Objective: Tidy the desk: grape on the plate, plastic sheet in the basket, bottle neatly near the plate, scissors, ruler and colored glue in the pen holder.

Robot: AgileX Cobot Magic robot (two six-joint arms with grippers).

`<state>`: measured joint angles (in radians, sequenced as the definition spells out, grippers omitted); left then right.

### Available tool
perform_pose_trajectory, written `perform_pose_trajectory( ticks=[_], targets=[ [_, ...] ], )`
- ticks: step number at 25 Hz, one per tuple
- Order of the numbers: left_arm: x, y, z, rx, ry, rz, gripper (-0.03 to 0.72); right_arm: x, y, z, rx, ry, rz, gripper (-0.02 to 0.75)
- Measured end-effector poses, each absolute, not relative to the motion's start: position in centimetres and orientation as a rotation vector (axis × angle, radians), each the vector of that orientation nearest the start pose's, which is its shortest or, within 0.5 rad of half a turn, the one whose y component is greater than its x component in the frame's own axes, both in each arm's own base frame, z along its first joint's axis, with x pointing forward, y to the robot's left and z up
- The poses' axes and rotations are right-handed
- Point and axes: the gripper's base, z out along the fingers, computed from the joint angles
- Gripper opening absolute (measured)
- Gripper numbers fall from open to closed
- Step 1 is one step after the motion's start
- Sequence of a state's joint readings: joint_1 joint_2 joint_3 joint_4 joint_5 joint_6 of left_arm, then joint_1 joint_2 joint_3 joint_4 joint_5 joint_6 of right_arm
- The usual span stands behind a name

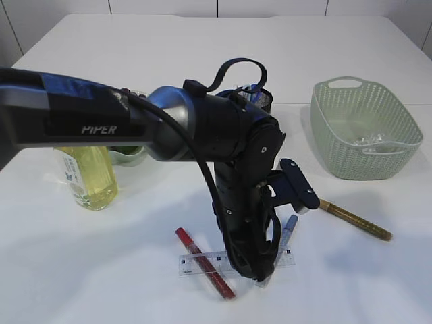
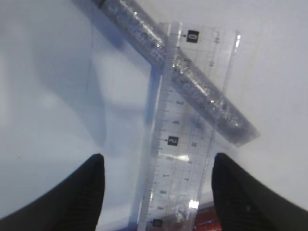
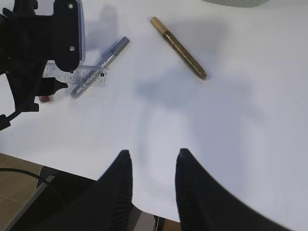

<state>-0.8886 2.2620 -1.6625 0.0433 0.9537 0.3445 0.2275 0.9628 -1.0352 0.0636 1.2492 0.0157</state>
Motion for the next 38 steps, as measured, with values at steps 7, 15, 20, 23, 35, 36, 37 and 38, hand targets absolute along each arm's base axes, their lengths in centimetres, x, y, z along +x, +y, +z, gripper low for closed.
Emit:
perform_pose_trajectory(
  ticks=[7,15,20,23,35,36,37,38],
  targets=[
    [28.53,-34.61,11.81,1.786,2.459,0.014,0.512,15.1,4.06,35.78,-0.275,2.655,0.166,0.26],
    [28.53,-34.61,11.3,1.793,2.467,0.018,0.509,15.06,4.05,35.76,-0.276,2.66,0.165,0.26],
    [28.53,-34.61,11.3,1.793,2.467,0.018,0.426,15.06,4.05,35.76,-0.276,2.66,0.165,0.26],
    [28.53,-34.61,11.3,1.793,2.467,0.018,0.349,15.06,4.05,35.76,-0.276,2.66,0.165,0.26],
    [28.49,-34.51,11.3,1.801,2.473,0.028,0.286,15.07,4.04,35.76,-0.276,2.66,0.163,0.26],
    [28.47,-34.48,11.29,1.803,2.476,0.03,0.281,15.07,4.04,35.76,-0.276,2.66,0.163,0.26],
    [28.47,-34.48,11.29,1.803,2.476,0.03,0.278,15.07,4.04,35.76,-0.276,2.66,0.163,0.26],
    [28.47,-34.48,11.29,1.803,2.476,0.03,0.276,15.07,4.04,35.76,-0.276,2.66,0.163,0.26]
  ],
)
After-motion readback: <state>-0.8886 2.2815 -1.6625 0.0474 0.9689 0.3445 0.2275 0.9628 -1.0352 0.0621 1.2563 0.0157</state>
